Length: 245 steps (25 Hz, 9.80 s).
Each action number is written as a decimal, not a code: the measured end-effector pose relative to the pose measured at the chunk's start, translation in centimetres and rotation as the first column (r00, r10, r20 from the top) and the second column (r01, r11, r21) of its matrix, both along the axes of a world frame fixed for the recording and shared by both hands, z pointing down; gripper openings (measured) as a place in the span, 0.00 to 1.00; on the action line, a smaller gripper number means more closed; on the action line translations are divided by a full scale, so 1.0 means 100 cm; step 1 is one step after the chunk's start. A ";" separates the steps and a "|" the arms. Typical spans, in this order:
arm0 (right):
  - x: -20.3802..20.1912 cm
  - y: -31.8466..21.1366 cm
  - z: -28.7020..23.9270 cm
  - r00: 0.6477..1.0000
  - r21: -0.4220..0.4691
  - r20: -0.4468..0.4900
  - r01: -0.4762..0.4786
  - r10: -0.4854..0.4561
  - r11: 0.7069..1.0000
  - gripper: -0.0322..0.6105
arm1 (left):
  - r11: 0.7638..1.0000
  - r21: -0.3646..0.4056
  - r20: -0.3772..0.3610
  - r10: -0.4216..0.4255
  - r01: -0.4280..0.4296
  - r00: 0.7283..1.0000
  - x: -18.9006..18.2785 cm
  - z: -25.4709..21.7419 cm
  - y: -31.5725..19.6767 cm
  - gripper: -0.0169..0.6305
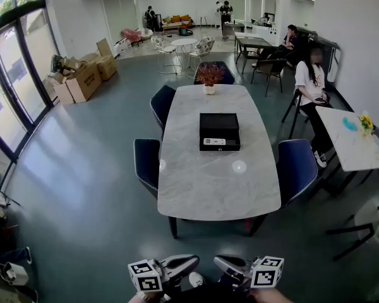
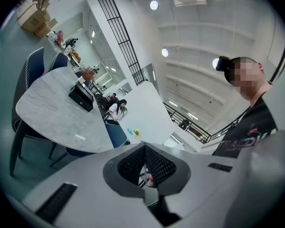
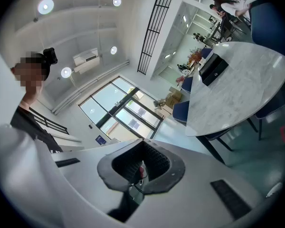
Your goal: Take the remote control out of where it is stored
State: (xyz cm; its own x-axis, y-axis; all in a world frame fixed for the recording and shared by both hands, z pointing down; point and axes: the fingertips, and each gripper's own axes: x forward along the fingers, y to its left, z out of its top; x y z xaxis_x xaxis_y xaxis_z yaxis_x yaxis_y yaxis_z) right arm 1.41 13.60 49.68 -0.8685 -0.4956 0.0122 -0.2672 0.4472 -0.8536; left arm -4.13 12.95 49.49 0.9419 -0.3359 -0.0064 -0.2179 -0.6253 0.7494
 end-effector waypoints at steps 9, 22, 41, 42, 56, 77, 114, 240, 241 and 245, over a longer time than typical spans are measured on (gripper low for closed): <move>0.000 -0.001 0.003 1.000 0.000 -0.012 0.000 0.000 1.000 0.06 | 1.000 0.002 0.001 0.004 -0.004 1.000 0.000 -0.001 -0.001 0.04; -0.001 -0.010 -0.001 1.000 0.007 0.006 -0.016 0.016 1.000 0.06 | 1.000 -0.008 -0.004 -0.008 0.008 1.000 -0.008 0.000 -0.004 0.04; -0.014 -0.031 -0.014 1.000 0.021 0.010 -0.027 0.027 0.999 0.06 | 0.999 0.012 -0.022 -0.047 0.047 0.999 -0.030 -0.007 -0.009 0.04; -0.014 -0.031 -0.015 1.000 0.021 0.009 -0.027 0.027 0.999 0.06 | 0.999 0.011 -0.022 -0.047 0.047 0.999 -0.030 -0.006 -0.009 0.03; -0.007 -0.089 -0.015 1.000 0.024 -0.016 0.014 -0.014 1.000 0.06 | 0.989 0.005 -0.007 -0.148 0.148 0.989 -0.042 -0.006 -0.047 0.03; 0.050 -0.276 -0.009 0.979 0.126 -0.183 0.114 -0.090 0.985 0.06 | 0.950 -0.047 0.005 -0.308 0.308 0.951 -0.016 0.009 -0.166 0.03; 0.130 -0.625 0.182 0.257 -0.151 -0.906 0.545 -0.336 0.825 0.29 | 0.798 -0.119 0.087 -0.584 0.590 0.807 -0.016 0.022 -0.239 0.03; 0.141 -0.597 0.079 0.937 -0.119 -0.336 0.061 -0.098 0.991 0.22 | 0.880 -0.129 0.081 -0.450 0.457 0.889 -0.002 0.025 -0.244 0.04; 0.145 -0.589 0.074 0.941 -0.114 -0.331 0.029 -0.066 0.993 0.22 | 0.887 -0.121 0.078 -0.438 0.445 0.895 -0.002 0.023 -0.242 0.04; 0.139 -0.536 0.042 0.982 -0.079 -0.187 0.012 -0.026 0.997 0.22 | 0.912 -0.093 0.064 -0.396 0.400 0.916 -0.002 0.013 -0.229 0.03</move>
